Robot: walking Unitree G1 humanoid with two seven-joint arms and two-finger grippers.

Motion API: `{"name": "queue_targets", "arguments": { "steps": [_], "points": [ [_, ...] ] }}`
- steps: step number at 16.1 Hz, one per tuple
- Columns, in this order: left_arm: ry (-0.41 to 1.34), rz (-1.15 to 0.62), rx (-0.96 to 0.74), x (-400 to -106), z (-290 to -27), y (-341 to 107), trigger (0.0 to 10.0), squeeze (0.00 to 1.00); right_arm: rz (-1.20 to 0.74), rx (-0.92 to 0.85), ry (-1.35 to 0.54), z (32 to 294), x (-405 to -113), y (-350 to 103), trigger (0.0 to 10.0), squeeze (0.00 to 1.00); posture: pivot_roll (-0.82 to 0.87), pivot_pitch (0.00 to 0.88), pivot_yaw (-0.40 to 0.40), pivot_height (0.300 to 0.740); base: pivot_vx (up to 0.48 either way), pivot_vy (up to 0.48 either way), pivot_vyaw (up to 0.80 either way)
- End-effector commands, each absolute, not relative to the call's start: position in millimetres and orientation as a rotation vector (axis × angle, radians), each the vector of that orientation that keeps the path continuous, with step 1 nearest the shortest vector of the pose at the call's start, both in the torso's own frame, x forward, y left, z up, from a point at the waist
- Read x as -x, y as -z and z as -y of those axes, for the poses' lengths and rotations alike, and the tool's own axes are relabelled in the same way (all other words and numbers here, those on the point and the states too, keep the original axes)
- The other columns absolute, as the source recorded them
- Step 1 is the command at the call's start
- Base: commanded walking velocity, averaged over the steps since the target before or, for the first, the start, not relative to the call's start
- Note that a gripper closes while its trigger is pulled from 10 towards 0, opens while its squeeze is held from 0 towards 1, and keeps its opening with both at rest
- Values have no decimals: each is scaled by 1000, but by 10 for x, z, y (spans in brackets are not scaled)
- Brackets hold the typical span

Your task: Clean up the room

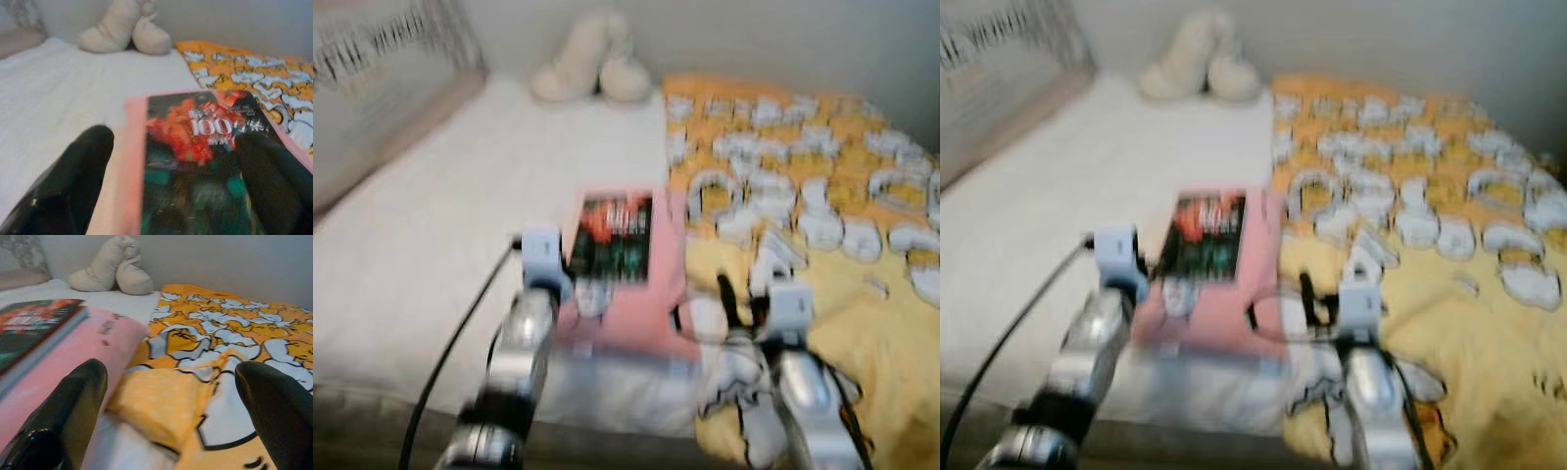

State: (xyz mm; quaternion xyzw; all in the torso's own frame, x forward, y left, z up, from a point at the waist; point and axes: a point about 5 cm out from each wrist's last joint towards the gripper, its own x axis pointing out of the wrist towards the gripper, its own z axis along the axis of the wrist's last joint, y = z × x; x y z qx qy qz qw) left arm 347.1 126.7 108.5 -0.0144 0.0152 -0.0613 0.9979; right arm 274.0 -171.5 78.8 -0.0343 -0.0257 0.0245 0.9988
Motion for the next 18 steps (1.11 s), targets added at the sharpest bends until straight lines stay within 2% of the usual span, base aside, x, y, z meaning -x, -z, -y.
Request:
{"name": "queue_targets", "arguments": {
  "steps": [1, 3, 5, 9, 14, 18],
  "points": [
    [128, -81, 9, -3561, -1228, -1088, 10000, 0, 52, 77, -34, 1807, -2710, -827, 10000, 0, 109, 0, -26, 740, 0, 0, 0],
    [33, -132, -13, -3635, -1494, -1004, 10000, 0, 41, 85, -82, 1754, -2655, -841, 10000, 0, 99, 9, -45, 740, 0, 0, 0],
    [-36, -160, 62, -3632, -1700, -938, 10000, 0, 23, 93, -114, 1728, -2606, -820, 10000, 0, 86, 22, -55, 740, 0, 0, 0],
    [-82, -152, 64, -3620, -1865, -912, 10000, 0, 5, 101, -117, 1743, -2565, -825, 10000, 0, 73, 35, -60, 740, 0, 0, 0],
    [15, -85, 156, -3635, -1697, -959, 10000, 0, -15, 106, -114, 1779, -2530, -806, 10000, 0, 70, 31, -57, 740, 0, 0, 0],
    [59, -121, 180, -3557, -1612, -813, 10000, 0, -23, 105, -116, 1768, -2528, -801, 10000, 0, 69, 25, -55, 740, 0, 0, 0]
  ]
}}
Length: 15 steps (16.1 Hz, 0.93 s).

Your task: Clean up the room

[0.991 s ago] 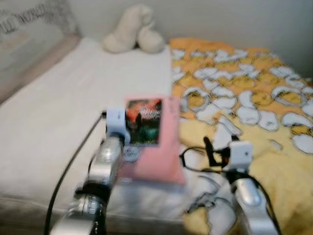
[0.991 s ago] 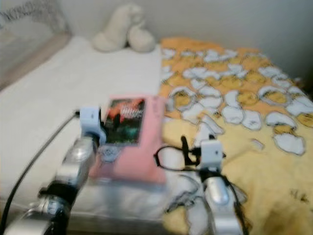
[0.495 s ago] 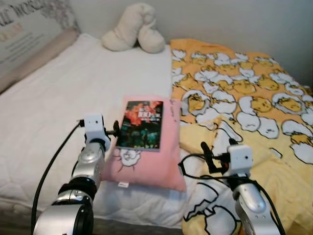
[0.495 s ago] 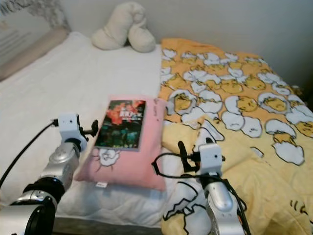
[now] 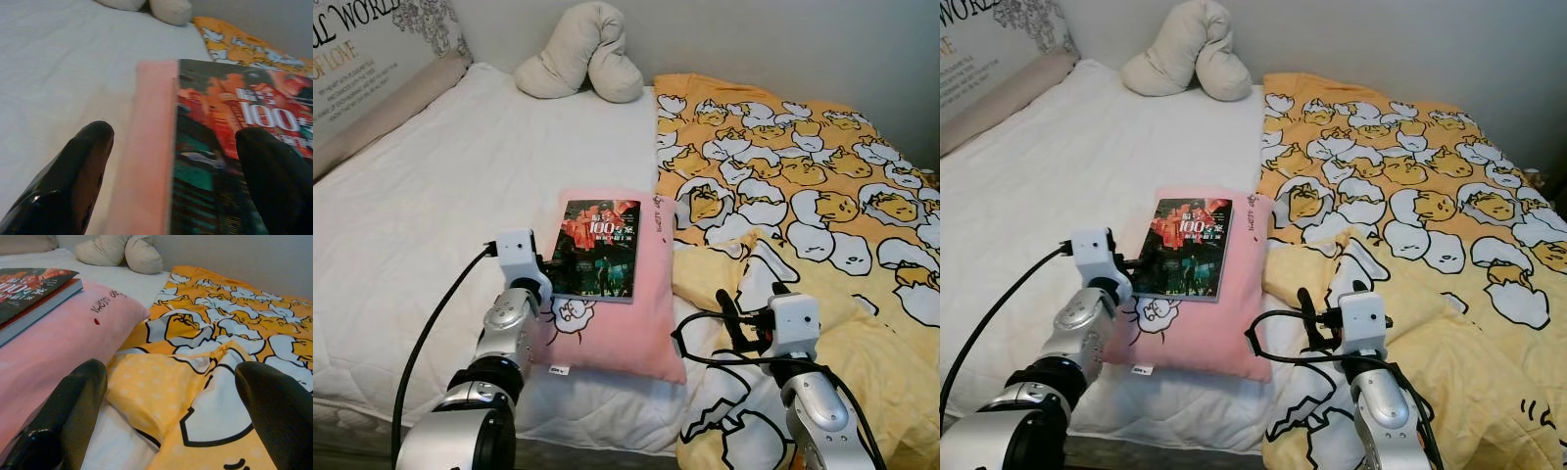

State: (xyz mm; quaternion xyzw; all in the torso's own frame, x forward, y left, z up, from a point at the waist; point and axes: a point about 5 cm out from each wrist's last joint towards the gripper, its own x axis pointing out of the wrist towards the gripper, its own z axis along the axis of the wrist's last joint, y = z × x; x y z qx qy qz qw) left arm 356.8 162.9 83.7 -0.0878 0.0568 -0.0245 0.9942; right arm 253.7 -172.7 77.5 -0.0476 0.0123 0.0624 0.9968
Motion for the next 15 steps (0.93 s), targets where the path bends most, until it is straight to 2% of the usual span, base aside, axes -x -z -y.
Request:
{"name": "queue_targets", "arguments": {
  "steps": [1, 9, 10, 11, 15],
  "points": [
    [79, -133, 186, -3543, -1570, -784, 10000, 0, -28, 105, -117, 1768, -2519, -790, 10000, 0, 71, 26, -54, 740, 0, 0, 0],
    [170, -222, 201, -3473, -1403, -632, 10000, 0, -50, 101, -110, 1776, -2513, -748, 10000, 0, 65, 30, -42, 740, 0, 0, 0],
    [180, -285, 213, -3445, -1380, -557, 4275, 0, -54, 98, -107, 1767, -2510, -738, 10000, 0, 65, 29, -40, 740, 0, 0, 0],
    [176, -304, 215, -3436, -1379, -533, 0, 0, -56, 95, -105, 1765, -2510, -732, 10000, 0, 66, 30, -38, 740, 0, 0, 0],
    [215, -307, 229, -3449, -1334, -551, 0, 0, -60, 87, -99, 1756, -2510, -720, 10000, 0, 63, 28, -32, 740, 0, 0, 0]
  ]
}}
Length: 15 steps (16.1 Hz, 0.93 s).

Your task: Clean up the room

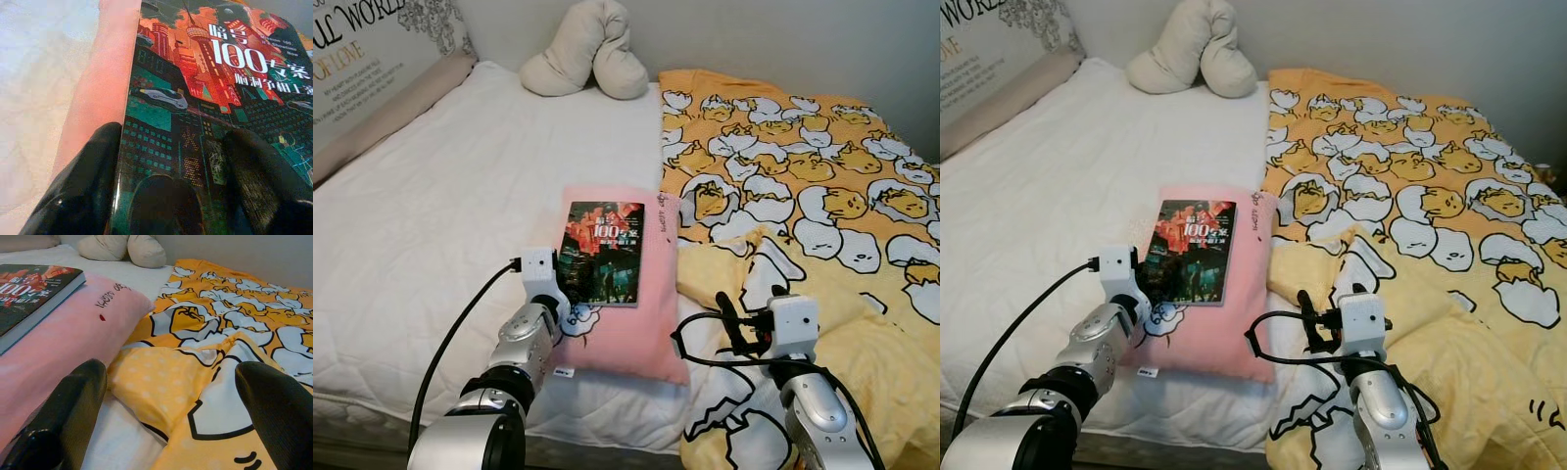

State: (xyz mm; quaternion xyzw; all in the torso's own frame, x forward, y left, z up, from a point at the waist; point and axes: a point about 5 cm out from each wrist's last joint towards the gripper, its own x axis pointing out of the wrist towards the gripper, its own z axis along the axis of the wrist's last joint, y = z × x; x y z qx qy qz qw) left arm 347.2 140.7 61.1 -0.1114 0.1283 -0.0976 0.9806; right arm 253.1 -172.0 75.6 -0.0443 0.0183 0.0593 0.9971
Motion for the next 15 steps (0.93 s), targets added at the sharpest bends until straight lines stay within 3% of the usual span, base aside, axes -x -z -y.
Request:
{"name": "queue_targets", "arguments": {
  "steps": [1, 10, 14, 15],
  "points": [
    [278, -303, 207, -3463, -1272, -583, 0, 0, -63, 84, -94, 1761, -2509, -710, 10000, 0, 66, 24, -30, 740, 0, 0, 0],
    [313, -295, 159, -3474, -1246, -608, 0, 0, -80, 35, -163, 1648, -2509, -670, 10000, 0, 73, 14, -23, 740, 0, 0, 0],
    [257, -194, 124, -3553, -1362, -761, 0, 0, -96, 28, -222, 1568, -2507, -641, 10000, 0, 80, 1, -23, 740, 0, 0, 0],
    [262, -75, 85, -3609, -1393, -942, 0, 0, -98, 32, -224, 1584, -2511, -638, 10000, 0, 82, 0, -25, 740, 0, 0, 0]
  ]
}}
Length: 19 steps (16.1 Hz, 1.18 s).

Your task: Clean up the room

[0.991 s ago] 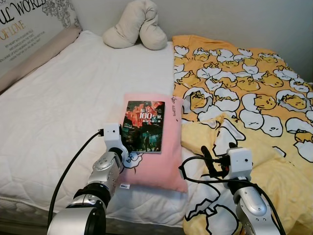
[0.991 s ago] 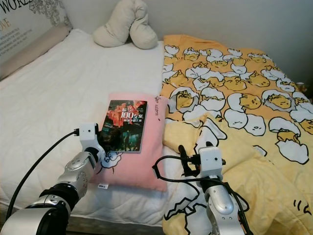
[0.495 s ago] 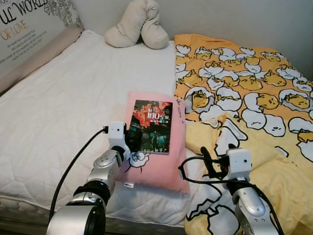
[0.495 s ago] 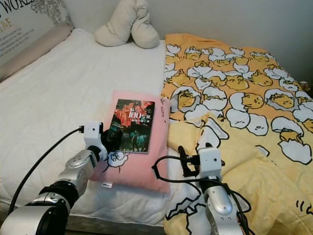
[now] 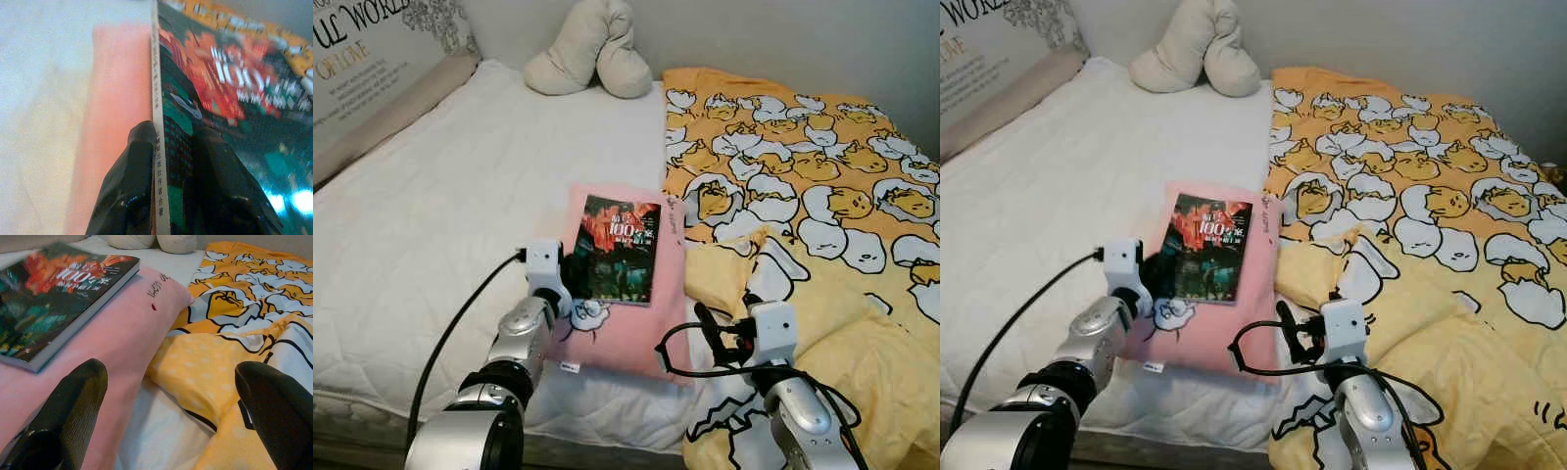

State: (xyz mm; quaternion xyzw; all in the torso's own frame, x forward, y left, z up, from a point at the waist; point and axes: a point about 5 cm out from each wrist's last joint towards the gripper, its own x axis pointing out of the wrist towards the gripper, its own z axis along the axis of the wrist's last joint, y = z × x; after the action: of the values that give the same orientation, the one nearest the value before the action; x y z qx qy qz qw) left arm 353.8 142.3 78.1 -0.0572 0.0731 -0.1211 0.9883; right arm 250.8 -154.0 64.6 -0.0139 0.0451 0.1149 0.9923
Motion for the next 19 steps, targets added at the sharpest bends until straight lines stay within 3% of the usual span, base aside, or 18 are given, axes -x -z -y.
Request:
{"name": "queue_targets", "arguments": {
  "steps": [1, 5, 8, 12, 19],
  "points": [
    [268, -56, 74, -3617, -1394, -973, 0, 0, -100, 33, -225, 1588, -2512, -635, 10000, 0, 85, 0, -26, 740, 0, 0, 0],
    [191, 36, 33, -3645, -1537, -1114, 0, 0, -116, 41, -250, 1569, -2503, -601, 10000, 0, 95, 0, -27, 740, 0, 0, 0],
    [131, 38, 192, -3677, -1659, -1164, 0, 0, -118, 39, -253, 1567, -2514, -594, 10000, 0, 103, 0, -26, 740, 0, 0, 0],
    [252, 64, 160, -3639, -1542, -1207, 0, 0, -77, 27, -224, 1593, -2578, -680, 10000, 0, 106, 0, -21, 740, 0, 0, 0],
    [217, 61, 189, -3686, -1559, -1285, 0, 0, -42, 20, -209, 1578, -2695, -759, 10000, 0, 106, 0, -19, 740, 0, 480, 0]
  ]
}}
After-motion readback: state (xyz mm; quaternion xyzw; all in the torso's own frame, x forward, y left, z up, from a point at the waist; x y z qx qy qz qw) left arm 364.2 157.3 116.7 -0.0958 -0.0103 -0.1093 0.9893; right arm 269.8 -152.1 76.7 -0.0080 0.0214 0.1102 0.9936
